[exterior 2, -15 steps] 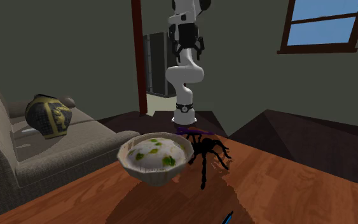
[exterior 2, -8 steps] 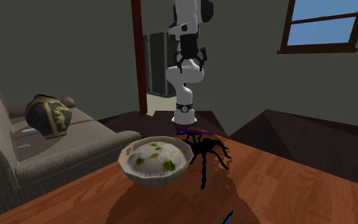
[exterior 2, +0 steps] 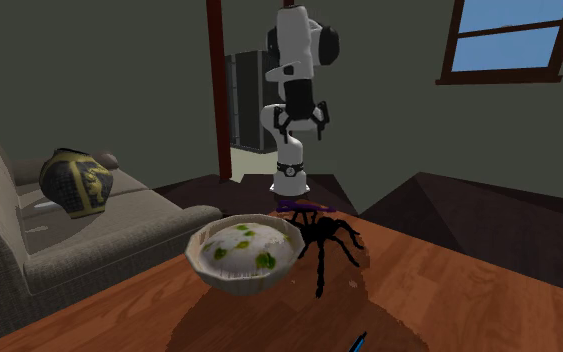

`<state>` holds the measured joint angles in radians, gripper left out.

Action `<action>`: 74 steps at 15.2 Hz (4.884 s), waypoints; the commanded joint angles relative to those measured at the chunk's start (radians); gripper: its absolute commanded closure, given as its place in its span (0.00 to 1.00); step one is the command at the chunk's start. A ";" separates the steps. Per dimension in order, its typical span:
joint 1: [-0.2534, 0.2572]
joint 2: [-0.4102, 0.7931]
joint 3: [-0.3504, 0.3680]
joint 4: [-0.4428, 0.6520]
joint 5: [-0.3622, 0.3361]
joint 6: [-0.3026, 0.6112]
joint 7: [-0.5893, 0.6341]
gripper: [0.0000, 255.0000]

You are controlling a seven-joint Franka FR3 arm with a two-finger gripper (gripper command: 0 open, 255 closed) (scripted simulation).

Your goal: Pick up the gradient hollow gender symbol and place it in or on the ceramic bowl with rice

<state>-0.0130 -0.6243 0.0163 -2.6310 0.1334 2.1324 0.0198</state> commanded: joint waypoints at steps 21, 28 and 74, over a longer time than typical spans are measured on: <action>-0.024 0.588 0.051 0.077 0.057 0.754 0.109 0.00; -0.024 0.588 0.051 0.077 0.057 0.754 0.109 1.00; -0.067 0.451 0.018 0.431 -0.018 0.261 0.138 1.00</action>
<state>-0.0749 -0.2064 0.0448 -2.2352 0.1131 2.3966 0.1756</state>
